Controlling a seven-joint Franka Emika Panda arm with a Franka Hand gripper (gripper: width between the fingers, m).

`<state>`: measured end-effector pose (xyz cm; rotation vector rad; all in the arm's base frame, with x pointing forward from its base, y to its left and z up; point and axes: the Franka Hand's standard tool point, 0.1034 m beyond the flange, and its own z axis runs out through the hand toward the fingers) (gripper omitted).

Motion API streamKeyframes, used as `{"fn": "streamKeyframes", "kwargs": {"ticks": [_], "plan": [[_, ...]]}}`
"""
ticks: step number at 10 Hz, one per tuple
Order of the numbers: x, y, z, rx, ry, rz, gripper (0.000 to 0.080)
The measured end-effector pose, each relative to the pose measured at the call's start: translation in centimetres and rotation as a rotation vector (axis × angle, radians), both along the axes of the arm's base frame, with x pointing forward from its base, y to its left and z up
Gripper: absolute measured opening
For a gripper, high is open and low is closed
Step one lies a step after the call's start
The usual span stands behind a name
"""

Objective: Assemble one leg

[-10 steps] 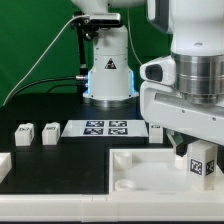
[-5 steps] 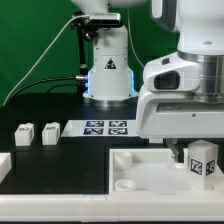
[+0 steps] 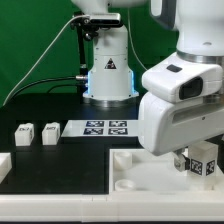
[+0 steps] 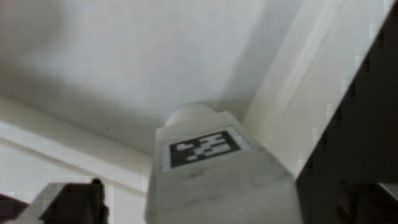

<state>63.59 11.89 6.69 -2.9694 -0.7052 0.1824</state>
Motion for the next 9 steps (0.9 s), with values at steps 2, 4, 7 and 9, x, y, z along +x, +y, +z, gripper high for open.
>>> {"fn": "streamKeyframes", "kwargs": {"ticks": [2,4,7,9], "plan": [[-0.01,-0.02,-0.03,0.000,0.001,-0.002,0.0535],[-0.01,-0.07,-0.06,-0.001,0.001,-0.003,0.0292],[-0.01,-0.10,-0.07,-0.010,0.005,-0.077,0.0294],[0.07,0.10,-0.06,-0.050,0.018,-0.404,0.0294]]}}
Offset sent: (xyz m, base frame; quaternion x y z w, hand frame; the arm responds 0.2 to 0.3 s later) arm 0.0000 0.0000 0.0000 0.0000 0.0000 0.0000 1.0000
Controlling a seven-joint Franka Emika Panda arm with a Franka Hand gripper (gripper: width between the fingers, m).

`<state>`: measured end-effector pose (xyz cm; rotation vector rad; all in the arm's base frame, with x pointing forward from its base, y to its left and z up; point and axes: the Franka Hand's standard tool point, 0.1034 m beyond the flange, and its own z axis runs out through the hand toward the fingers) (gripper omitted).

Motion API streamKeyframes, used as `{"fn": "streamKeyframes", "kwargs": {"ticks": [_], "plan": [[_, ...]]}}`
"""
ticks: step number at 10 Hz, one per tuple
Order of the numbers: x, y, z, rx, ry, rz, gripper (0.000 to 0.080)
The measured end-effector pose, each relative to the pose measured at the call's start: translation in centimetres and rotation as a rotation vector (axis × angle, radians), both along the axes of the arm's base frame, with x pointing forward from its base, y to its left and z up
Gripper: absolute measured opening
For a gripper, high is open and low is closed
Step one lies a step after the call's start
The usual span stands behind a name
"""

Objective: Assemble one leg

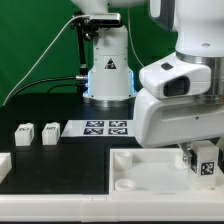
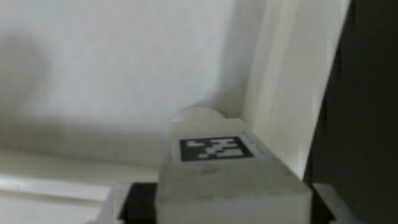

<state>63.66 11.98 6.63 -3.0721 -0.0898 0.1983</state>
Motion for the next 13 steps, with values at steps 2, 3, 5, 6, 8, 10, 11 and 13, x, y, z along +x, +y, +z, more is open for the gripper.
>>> {"fn": "streamKeyframes", "kwargs": {"ticks": [2,3,5,6,8,10,11,13], "plan": [[0.0,0.0,0.0,-0.038,0.017,-0.293,0.0294],[0.0,0.0,0.0,-0.054,0.025,-0.433,0.0294],[0.2,-0.8,0.1,-0.101,0.022,-0.620,0.0296],[0.2,-1.1,0.1,-0.118,0.026,-0.678,0.0301],[0.1,-1.9,0.2,-0.140,0.030,-0.731,0.0310],[0.0,-1.8,0.1,-0.133,0.030,-0.687,0.0524],[0.0,-1.8,0.1,-0.133,0.030,-0.687,0.0617],[0.1,-1.7,0.0,-0.106,0.018,-0.481,0.0643]]}}
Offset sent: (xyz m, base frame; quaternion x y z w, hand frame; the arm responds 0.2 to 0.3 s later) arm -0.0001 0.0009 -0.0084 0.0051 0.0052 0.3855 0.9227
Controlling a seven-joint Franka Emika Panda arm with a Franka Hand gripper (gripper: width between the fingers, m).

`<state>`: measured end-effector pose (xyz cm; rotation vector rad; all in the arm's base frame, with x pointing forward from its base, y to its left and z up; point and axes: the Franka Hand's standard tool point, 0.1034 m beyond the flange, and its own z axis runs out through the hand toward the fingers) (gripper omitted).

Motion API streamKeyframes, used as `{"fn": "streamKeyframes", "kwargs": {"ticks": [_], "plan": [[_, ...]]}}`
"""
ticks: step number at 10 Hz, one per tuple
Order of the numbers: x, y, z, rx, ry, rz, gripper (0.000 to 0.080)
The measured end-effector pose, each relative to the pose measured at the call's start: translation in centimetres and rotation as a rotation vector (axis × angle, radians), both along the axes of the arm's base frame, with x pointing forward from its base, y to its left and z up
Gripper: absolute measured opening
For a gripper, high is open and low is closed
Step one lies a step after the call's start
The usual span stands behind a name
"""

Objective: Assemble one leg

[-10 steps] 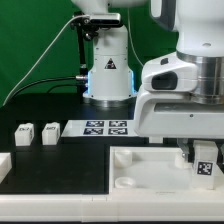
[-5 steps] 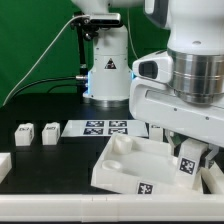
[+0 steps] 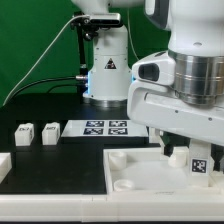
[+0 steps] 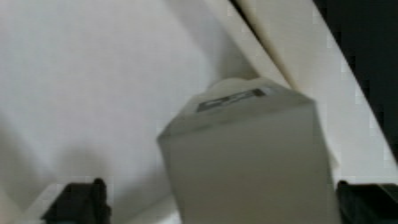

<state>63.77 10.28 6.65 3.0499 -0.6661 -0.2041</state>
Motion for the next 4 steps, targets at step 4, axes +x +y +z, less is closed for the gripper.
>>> {"fn": "streamKeyframes", "kwargs": {"ticks": [4], "plan": [[-0.02,0.08,-0.01,0.001,0.001,-0.026,0.0649]]}}
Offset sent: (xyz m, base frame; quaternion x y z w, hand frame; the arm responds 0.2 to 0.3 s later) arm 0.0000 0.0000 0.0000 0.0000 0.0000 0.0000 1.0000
